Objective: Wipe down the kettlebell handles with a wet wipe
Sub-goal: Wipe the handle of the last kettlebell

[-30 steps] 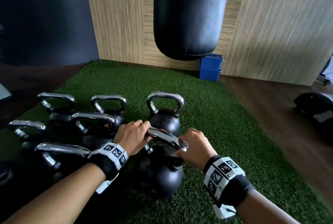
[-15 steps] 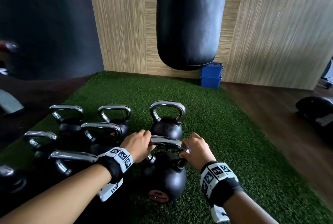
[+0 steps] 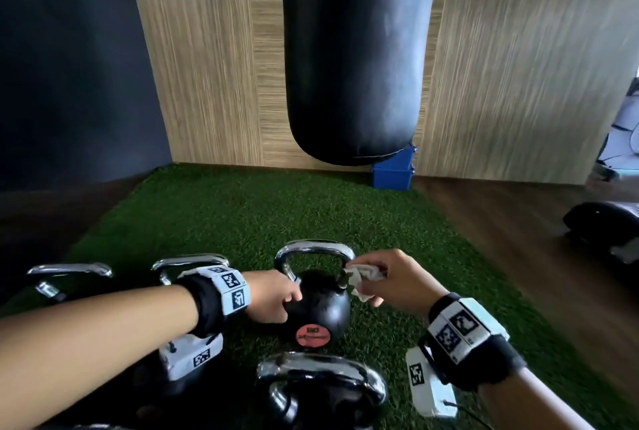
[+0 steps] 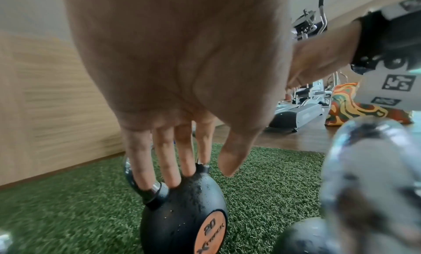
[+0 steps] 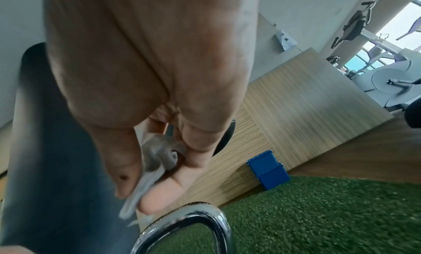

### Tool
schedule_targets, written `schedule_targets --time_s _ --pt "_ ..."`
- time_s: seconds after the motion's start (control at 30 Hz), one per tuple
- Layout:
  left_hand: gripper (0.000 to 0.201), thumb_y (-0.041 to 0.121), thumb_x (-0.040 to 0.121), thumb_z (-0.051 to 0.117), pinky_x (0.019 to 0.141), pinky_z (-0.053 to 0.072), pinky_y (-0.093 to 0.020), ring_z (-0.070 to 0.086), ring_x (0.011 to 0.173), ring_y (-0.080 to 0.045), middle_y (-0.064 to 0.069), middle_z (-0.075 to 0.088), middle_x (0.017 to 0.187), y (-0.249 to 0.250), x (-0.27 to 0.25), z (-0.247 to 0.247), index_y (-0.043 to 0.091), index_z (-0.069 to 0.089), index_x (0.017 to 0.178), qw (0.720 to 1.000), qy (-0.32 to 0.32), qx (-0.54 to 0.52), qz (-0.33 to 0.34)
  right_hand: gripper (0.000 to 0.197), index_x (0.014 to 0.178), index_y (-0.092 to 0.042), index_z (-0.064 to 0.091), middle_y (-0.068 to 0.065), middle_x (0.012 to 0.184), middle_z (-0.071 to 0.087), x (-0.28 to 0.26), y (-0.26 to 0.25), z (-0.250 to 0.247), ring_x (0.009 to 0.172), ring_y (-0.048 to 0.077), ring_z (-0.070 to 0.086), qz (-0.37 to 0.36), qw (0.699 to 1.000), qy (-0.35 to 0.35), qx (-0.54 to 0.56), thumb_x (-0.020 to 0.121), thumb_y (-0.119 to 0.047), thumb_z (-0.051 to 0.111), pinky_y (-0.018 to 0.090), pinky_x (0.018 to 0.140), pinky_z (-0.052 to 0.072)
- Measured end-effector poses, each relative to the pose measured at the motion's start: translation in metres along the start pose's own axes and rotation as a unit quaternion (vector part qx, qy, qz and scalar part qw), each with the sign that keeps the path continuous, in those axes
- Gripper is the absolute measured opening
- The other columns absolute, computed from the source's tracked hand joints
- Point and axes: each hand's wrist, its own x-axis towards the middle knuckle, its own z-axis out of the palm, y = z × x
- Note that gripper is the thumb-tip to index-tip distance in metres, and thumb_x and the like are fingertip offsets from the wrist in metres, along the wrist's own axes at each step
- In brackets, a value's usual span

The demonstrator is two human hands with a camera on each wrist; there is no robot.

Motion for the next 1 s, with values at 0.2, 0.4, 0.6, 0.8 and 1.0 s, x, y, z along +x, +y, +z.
schedule_targets --time_s 0.2,0.4,0.6,0.8,1.0 --pt "0.061 0.029 0.089 0.062 0.107 0.046 -0.042 0.054 0.130 -0.031 -0.013 0.054 0.140 -0.011 0.108 0.026 0.006 0.047 0.143 0.988 0.142 -0.053 0.034 0.034 0.103 -0.014 0.076 0.015 0.094 0.073 0.082 0.031 0.010 0.073 0.018 0.065 0.034 0.989 0.064 0.130 0.080 0.010 0.070 0.034 0.067 0.058" --pt "0.110 0.068 0.084 0.059 0.128 0.012 -0.048 0.006 0.158 -0.029 -0.013 0.007 0.170 -0.017 0.188 0.070 0.012 0.005 0.162 0.991 0.115 -0.064 0.029 0.031 0.103 0.006 0.073 0.015 0.080 0.061 0.136 0.047 0.028 0.076 0.019 0.058 0.025 0.951 0.109 0.289 0.091 -0.023 0.069 0.033 0.076 0.048" --pt "0.096 0.085 0.072 0.047 0.118 0.026 -0.054 0.037 0.139 -0.034 -0.012 0.041 0.151 -0.010 0.199 0.098 0.017 0.043 0.140 0.981 0.192 -0.019 0.012 0.027 0.111 -0.019 0.078 -0.009 0.105 0.072 0.150 0.036 0.054 0.087 -0.013 0.061 -0.068 0.973 0.205 -0.082 0.085 -0.014 0.078 -0.003 0.074 0.041" --pt "0.074 0.070 0.079 0.050 0.108 0.043 -0.053 0.057 0.118 -0.035 -0.012 0.061 0.129 0.000 0.194 0.098 0.015 0.060 0.127 0.965 0.258 -0.054 -0.016 0.031 0.108 -0.017 0.079 -0.006 0.107 0.070 0.154 0.032 0.057 0.089 0.001 0.065 -0.086 0.968 0.188 -0.144 0.079 -0.005 0.081 0.005 0.083 0.047" --pt "0.085 0.068 0.089 0.041 0.126 0.011 -0.054 0.029 0.149 -0.035 -0.014 0.031 0.162 0.001 0.195 0.099 0.018 0.029 0.157 0.974 0.214 -0.068 -0.023 0.021 0.106 -0.019 0.080 -0.006 0.100 0.073 0.165 0.023 0.065 0.093 0.010 0.062 -0.111 0.968 0.121 -0.191 0.087 -0.012 0.076 0.020 0.084 0.052"
